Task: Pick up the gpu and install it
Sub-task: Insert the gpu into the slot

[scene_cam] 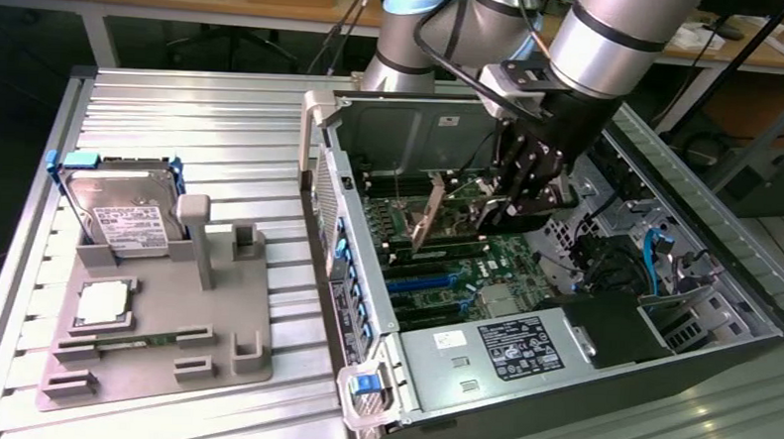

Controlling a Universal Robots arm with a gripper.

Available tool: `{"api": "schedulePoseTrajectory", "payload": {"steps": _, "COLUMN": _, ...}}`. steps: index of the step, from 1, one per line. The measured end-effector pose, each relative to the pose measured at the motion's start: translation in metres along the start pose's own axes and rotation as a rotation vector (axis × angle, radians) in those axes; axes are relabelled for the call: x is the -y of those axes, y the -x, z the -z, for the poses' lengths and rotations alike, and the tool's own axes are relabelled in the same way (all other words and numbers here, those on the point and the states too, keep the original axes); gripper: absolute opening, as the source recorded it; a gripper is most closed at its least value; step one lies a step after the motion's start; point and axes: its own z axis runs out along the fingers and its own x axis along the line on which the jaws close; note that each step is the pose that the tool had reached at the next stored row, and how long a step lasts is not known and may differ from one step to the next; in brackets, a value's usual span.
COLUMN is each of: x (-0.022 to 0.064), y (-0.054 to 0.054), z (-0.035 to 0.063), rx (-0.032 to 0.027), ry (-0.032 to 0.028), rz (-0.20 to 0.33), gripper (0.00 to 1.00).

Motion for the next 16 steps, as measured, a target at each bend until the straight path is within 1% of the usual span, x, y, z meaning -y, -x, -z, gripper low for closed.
{"api": "schedulePoseTrajectory", "payload": {"steps": 5, "x": -0.0079, "y": 0.0, "z": -0.0088, "rx": 0.0, "ry": 0.0, "rz": 0.0, "gripper": 0.27}}
{"api": "schedulePoseTrajectory", "payload": {"steps": 13, "x": -0.0169, "y": 0.0, "z": -0.02, "rx": -0.0001, "ry": 0.0, "rz": 0.0, "gripper": 0.27}}
{"api": "schedulePoseTrajectory", "payload": {"steps": 16, "x": -0.0204, "y": 0.0, "z": -0.0228, "rx": 0.0001, "ry": 0.0, "rz": 0.0, "gripper": 0.27}}
